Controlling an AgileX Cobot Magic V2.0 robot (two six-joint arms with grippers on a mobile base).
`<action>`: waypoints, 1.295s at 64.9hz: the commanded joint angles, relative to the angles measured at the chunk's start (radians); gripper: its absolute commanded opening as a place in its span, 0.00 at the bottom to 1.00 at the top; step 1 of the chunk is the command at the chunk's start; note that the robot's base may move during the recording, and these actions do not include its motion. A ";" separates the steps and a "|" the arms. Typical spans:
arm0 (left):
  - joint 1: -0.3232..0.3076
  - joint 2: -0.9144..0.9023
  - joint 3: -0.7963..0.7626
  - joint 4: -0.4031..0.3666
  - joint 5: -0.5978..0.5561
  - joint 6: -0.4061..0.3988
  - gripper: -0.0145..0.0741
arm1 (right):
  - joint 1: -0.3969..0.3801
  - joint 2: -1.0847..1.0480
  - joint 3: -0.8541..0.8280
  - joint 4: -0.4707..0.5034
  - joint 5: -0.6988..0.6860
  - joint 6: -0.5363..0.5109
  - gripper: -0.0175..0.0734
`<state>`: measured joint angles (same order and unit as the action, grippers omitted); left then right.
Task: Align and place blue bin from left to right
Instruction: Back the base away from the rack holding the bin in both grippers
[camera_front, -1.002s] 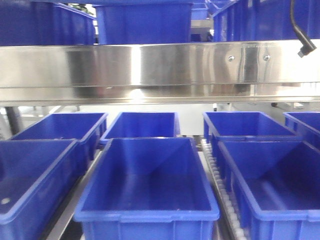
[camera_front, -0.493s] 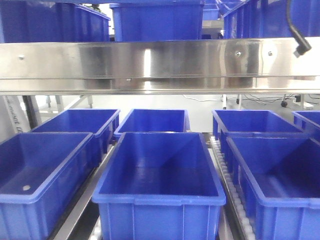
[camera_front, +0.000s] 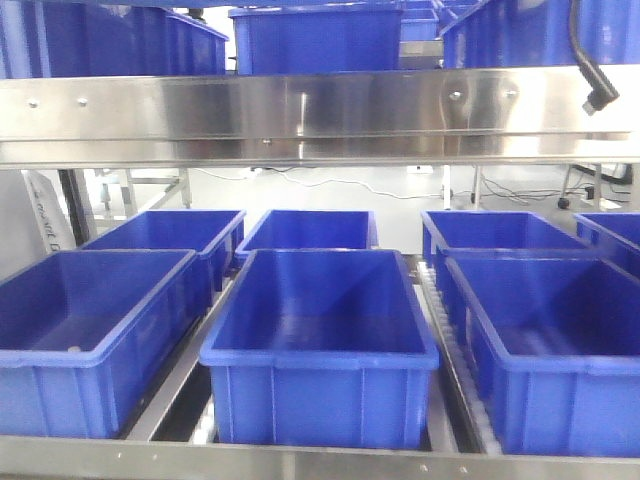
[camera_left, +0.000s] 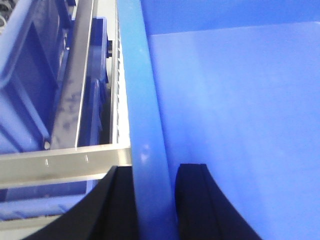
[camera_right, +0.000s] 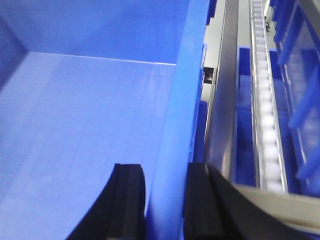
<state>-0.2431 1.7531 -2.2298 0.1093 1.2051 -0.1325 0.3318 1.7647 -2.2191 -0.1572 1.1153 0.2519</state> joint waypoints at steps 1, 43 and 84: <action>-0.002 -0.023 -0.019 -0.010 -0.081 0.017 0.15 | 0.001 -0.032 -0.015 -0.007 -0.120 -0.043 0.11; -0.002 -0.023 -0.019 -0.010 -0.081 0.017 0.15 | 0.001 -0.032 -0.015 -0.007 -0.120 -0.043 0.11; -0.002 -0.023 -0.019 -0.010 -0.081 0.017 0.15 | 0.001 -0.032 -0.015 -0.007 -0.120 -0.043 0.11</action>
<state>-0.2431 1.7531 -2.2298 0.1093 1.2088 -0.1325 0.3318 1.7647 -2.2191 -0.1572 1.1153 0.2519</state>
